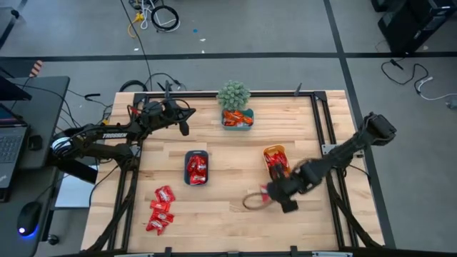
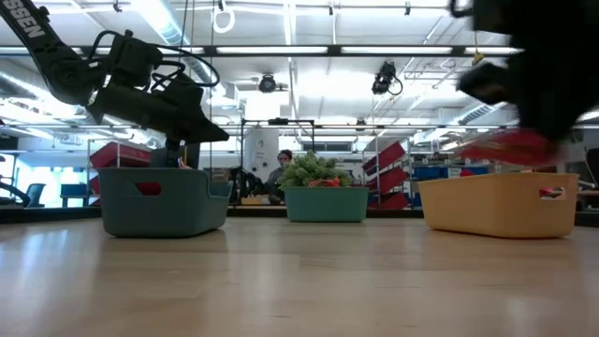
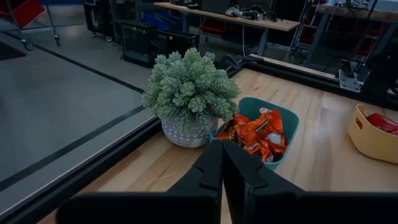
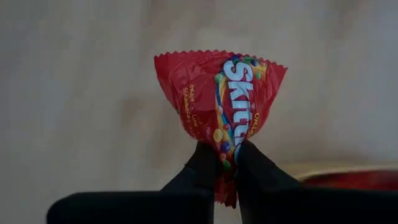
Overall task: Sort candy
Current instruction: Put the red candy into the blue bin
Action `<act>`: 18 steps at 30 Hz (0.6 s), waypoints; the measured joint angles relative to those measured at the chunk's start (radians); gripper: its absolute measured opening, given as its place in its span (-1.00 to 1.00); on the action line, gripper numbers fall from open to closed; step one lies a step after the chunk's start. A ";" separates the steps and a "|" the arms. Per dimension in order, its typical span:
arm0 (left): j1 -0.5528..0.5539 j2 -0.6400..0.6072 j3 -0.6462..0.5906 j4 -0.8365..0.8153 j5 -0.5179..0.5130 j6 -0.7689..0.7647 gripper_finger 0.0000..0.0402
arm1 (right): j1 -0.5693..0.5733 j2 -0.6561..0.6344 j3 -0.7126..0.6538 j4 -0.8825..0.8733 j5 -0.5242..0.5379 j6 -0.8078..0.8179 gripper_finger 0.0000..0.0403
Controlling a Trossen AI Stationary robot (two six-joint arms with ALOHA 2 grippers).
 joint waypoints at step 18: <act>0.000 0.000 0.000 0.056 0.000 -0.001 -0.94 | -0.555 0.309 0.345 0.520 -0.261 -0.553 -0.87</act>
